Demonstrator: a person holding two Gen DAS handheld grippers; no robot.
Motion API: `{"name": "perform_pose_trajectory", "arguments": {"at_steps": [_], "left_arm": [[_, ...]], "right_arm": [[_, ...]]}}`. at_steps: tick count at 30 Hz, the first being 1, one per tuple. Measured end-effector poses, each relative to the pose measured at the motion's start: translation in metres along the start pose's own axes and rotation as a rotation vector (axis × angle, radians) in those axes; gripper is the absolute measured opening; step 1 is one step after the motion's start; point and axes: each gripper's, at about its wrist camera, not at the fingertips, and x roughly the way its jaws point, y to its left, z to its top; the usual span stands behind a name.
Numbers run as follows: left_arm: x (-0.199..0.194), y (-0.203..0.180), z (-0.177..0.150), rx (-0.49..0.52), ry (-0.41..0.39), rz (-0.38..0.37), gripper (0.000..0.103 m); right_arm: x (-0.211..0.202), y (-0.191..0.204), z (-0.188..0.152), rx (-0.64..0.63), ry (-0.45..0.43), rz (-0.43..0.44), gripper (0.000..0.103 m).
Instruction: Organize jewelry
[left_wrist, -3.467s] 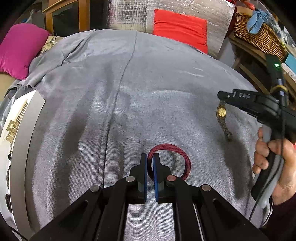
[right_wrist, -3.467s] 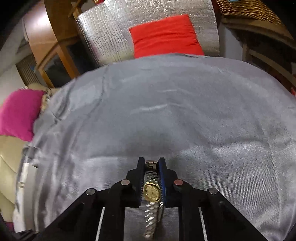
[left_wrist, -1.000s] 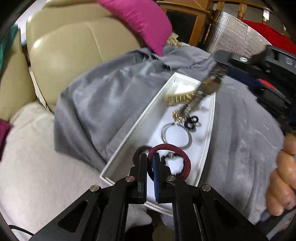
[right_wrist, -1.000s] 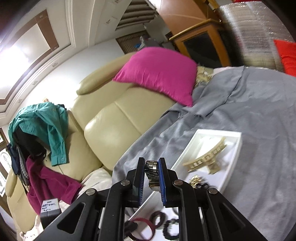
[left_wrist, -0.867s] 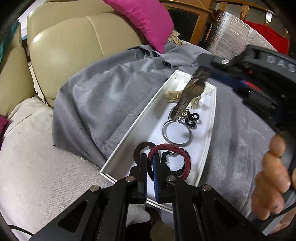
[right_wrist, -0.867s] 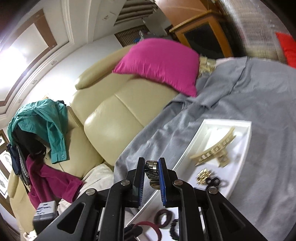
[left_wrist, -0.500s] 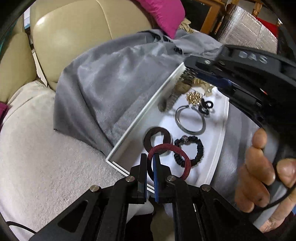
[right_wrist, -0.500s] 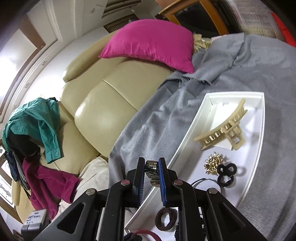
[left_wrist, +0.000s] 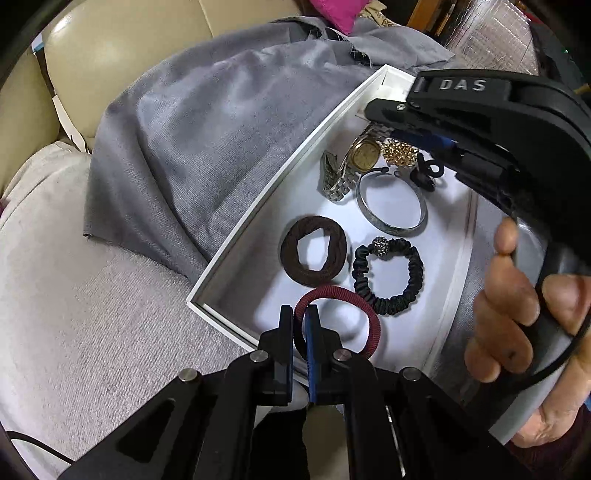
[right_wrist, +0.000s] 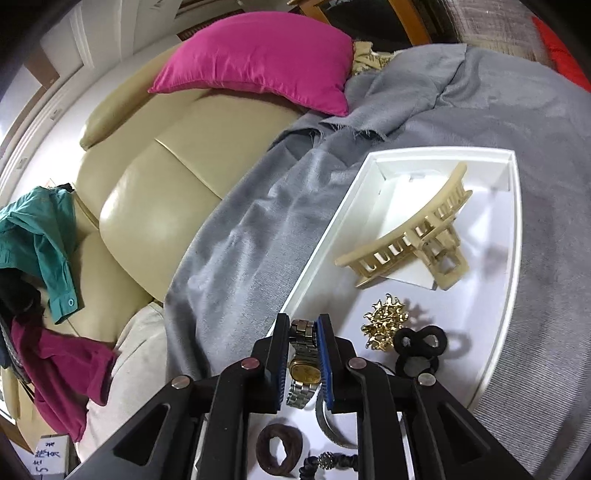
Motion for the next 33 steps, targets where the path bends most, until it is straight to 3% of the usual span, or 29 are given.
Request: {"name": "perform_pose_trajectory", "arguments": {"at_steps": [9,12,13,14,16,25,29,33], "left_arm": [[0.0,0.003,0.001,-0.004,-0.007,0.001,0.008],[-0.004,0.003,-0.001,0.003,-0.036,-0.008,0.025],[-0.007,0.001,-0.002,0.01,-0.049,-0.008,0.038],[-0.011,0.0,-0.003,0.018,-0.067,-0.003,0.049],[-0.022,-0.005,-0.004,0.035,-0.112,0.009,0.054],[-0.07,-0.029,-0.026,0.084,-0.253,0.076,0.058],[-0.105,-0.041,-0.034,0.14,-0.358,0.162,0.07],[-0.151,-0.052,-0.046,0.181,-0.482,0.216,0.076]], "right_arm": [[-0.011,0.004,0.0,-0.017,-0.026,0.024,0.024],[-0.025,0.003,-0.001,-0.025,-0.014,0.032,0.024],[-0.031,0.002,-0.001,-0.031,-0.02,0.029,0.024],[-0.038,0.003,-0.002,-0.04,-0.028,0.02,0.024],[-0.053,0.002,-0.004,-0.057,-0.042,0.009,0.024],[-0.143,-0.006,-0.01,-0.133,-0.119,-0.061,0.024],[-0.18,-0.003,-0.019,-0.18,-0.137,-0.103,0.024],[-0.221,0.008,-0.032,-0.226,-0.165,-0.129,0.035]]}}
